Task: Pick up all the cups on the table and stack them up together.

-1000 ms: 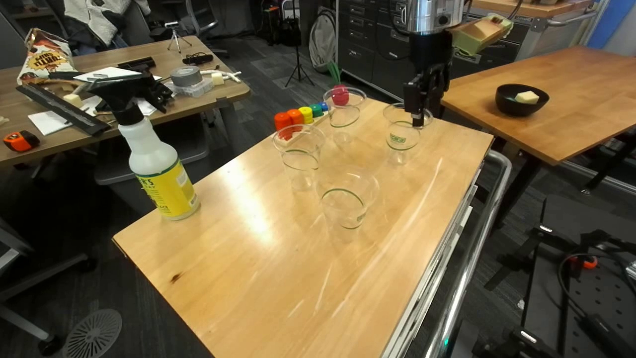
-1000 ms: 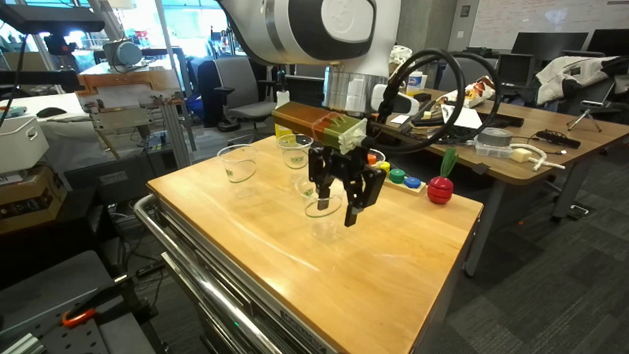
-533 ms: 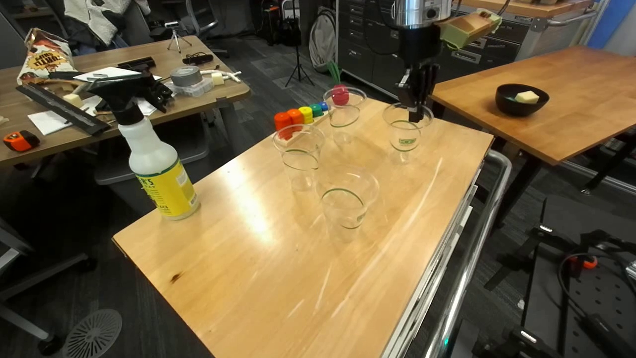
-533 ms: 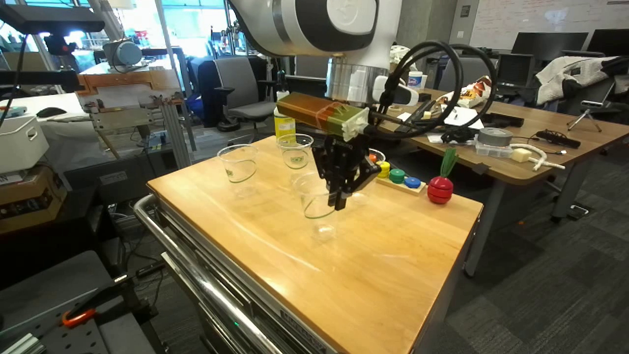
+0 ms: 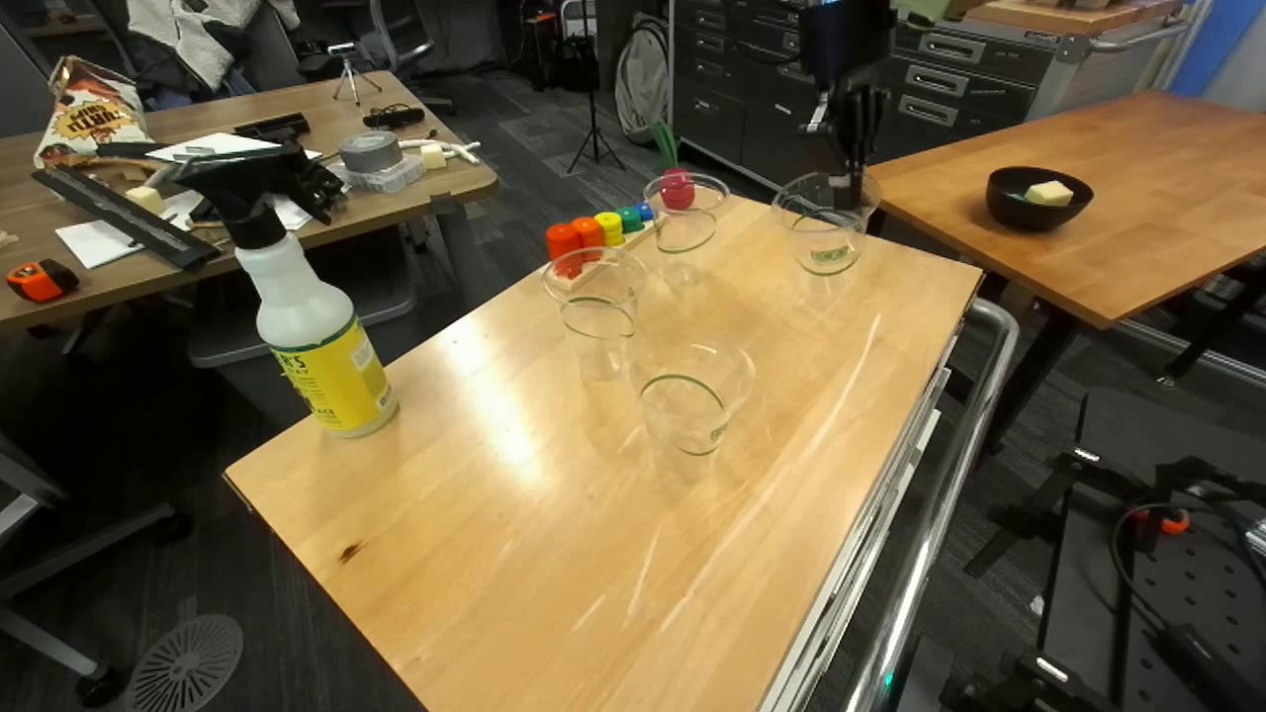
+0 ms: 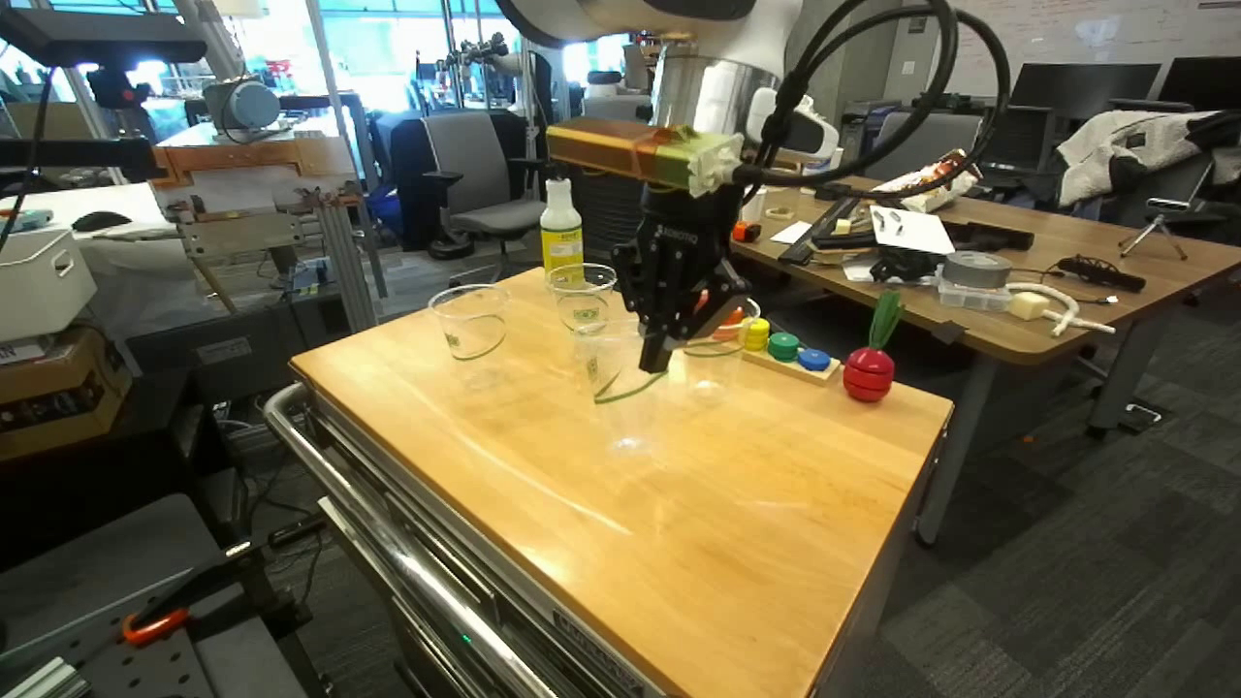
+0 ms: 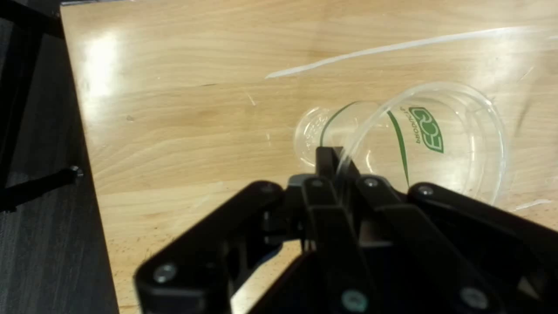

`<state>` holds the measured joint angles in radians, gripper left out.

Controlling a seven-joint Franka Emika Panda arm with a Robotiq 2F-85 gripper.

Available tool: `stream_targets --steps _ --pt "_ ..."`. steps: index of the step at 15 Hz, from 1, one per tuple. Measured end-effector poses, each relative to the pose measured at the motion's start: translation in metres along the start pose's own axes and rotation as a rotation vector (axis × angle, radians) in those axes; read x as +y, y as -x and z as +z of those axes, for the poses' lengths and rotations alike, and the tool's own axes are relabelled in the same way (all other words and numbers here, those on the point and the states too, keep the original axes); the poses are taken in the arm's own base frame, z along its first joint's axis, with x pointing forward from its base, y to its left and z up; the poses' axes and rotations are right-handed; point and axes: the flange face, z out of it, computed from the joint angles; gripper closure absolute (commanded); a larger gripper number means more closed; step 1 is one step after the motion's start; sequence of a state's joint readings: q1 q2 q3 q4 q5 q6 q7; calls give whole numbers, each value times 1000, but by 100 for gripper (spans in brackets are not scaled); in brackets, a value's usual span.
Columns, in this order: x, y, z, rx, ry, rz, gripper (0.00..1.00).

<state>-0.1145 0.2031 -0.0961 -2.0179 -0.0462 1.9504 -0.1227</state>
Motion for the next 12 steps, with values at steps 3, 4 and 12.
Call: stream_targets --steps 3,4,12 --pt "4 7 -40 -19 -33 -8 98" --pt "5 7 -56 -9 -50 -9 98" --pt "-6 -32 -123 145 -196 17 96"
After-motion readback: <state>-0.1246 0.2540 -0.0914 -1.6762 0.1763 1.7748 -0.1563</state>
